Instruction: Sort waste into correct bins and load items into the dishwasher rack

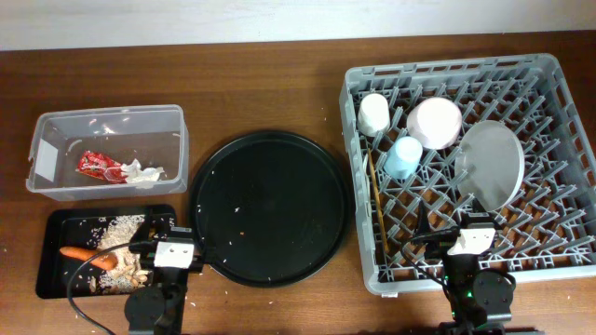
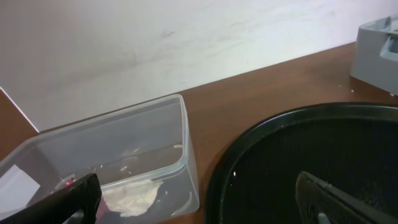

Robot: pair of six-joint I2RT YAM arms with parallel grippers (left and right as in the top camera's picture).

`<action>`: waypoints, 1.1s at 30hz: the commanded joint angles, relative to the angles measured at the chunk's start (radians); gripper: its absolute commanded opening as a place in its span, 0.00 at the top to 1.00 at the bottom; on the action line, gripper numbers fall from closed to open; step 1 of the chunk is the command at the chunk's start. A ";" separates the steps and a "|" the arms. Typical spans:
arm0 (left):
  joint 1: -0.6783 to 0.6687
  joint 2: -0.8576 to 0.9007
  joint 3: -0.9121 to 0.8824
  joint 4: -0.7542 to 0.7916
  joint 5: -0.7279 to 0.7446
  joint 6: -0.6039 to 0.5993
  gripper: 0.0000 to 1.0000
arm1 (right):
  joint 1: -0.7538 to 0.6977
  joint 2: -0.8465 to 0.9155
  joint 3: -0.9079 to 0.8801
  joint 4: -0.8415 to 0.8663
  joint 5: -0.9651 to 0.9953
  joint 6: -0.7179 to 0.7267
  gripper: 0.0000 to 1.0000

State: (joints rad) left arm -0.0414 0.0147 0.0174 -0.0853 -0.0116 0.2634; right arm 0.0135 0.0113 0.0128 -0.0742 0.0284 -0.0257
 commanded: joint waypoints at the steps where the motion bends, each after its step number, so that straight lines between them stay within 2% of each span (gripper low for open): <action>1: 0.005 -0.010 -0.009 0.011 -0.042 -0.141 0.01 | -0.007 -0.006 -0.007 -0.003 0.012 0.008 0.01; 3: 0.005 -0.010 -0.009 0.018 -0.079 -0.271 0.01 | -0.007 -0.006 -0.007 -0.003 0.012 0.008 0.01; 5: 0.005 -0.010 -0.009 0.018 -0.126 -0.324 0.01 | -0.007 -0.006 -0.007 -0.003 0.012 0.008 0.01; 33: 0.005 -0.010 -0.008 0.017 -0.124 -0.323 0.01 | -0.007 -0.006 -0.007 -0.003 0.012 0.008 0.01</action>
State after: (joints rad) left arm -0.0414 0.0147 0.0174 -0.0738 -0.1246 -0.0502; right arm 0.0135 0.0113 0.0128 -0.0742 0.0284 -0.0254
